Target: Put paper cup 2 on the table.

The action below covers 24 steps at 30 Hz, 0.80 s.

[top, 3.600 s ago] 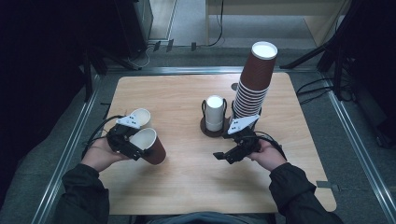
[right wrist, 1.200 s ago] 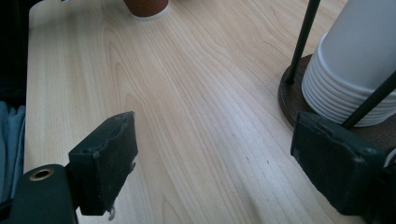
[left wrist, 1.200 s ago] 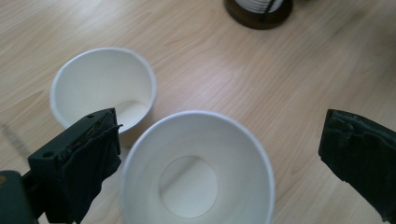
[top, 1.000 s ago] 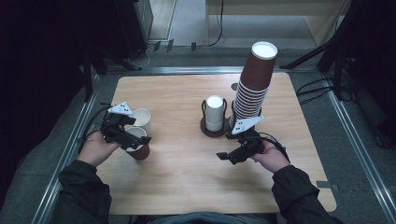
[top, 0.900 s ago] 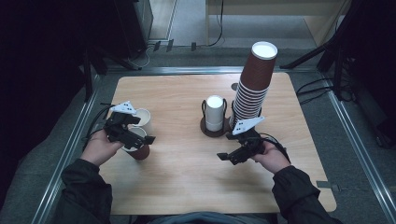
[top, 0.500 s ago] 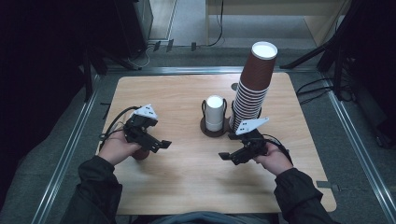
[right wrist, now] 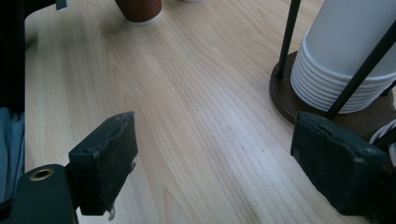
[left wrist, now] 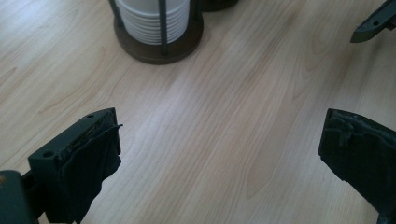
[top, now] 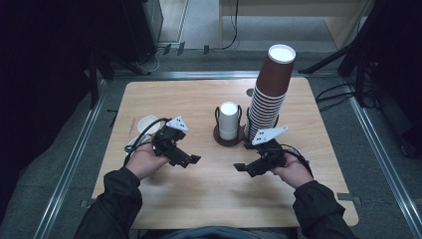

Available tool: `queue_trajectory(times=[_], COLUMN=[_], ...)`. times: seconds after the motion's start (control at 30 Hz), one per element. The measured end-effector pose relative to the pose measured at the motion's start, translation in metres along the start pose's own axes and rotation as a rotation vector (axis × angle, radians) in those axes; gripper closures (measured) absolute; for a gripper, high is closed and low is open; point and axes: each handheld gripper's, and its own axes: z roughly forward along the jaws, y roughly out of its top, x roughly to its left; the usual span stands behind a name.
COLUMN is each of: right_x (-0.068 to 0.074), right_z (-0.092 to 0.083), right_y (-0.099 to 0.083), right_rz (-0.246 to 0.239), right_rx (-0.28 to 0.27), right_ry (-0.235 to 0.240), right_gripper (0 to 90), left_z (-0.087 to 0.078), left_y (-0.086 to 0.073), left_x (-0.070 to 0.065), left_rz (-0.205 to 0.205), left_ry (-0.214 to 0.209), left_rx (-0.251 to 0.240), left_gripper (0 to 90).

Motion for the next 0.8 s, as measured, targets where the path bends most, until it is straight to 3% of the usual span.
queue_trajectory(times=[0.2, 0.6, 0.8], right_x=[0.000, 0.002, 0.007], right_z=[0.000, -0.005, -0.007], right_y=[0.000, -0.002, -0.003], right_rz=[-0.004, -0.020, -0.033], right_rx=[0.002, -0.001, 0.003], right_ry=[-0.001, -0.011, -0.015], right_gripper=[15.1, 15.4, 15.4], left_z=[0.014, 0.037, 0.046], left_y=[0.005, 0.007, 0.005], left_x=[-0.012, -0.023, -0.026], left_rz=[0.038, 0.021, 0.036], left_ry=[-0.007, -0.031, -0.033], left_rx=[0.020, -0.010, 0.005], left_gripper=[0.0, 0.0, 0.0])
